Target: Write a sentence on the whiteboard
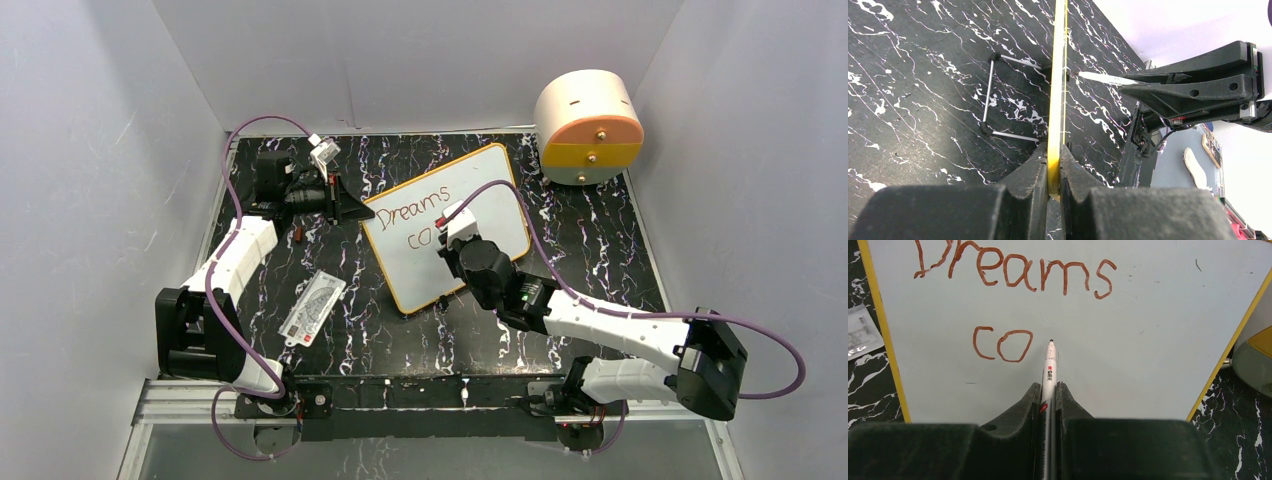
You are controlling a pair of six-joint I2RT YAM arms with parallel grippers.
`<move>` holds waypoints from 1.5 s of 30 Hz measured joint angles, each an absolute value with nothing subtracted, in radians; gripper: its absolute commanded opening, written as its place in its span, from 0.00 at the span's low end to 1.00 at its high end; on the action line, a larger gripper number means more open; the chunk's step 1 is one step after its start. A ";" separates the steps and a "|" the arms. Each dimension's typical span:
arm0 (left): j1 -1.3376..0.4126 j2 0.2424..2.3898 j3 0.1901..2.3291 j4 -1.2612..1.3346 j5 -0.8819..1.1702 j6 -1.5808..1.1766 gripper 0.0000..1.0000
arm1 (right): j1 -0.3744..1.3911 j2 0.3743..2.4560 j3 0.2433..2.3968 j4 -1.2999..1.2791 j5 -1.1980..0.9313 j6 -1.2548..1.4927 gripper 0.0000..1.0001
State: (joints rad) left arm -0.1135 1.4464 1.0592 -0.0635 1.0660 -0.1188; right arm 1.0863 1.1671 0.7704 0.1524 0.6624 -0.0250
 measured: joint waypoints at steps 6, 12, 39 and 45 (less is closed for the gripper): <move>-0.113 1.446 1.060 -0.066 1.066 -0.118 0.00 | 1.085 1.174 0.770 0.160 0.651 -0.025 0.00; -0.113 1.447 1.060 -0.067 1.066 -0.115 0.00 | 1.084 1.194 0.770 0.180 0.642 -0.029 0.00; -0.113 1.449 1.061 -0.068 1.063 -0.115 0.00 | 1.074 1.225 0.770 0.213 0.627 -0.021 0.00; -0.113 1.449 1.061 -0.068 1.063 -0.115 0.00 | 1.074 1.216 0.768 0.176 0.624 0.013 0.00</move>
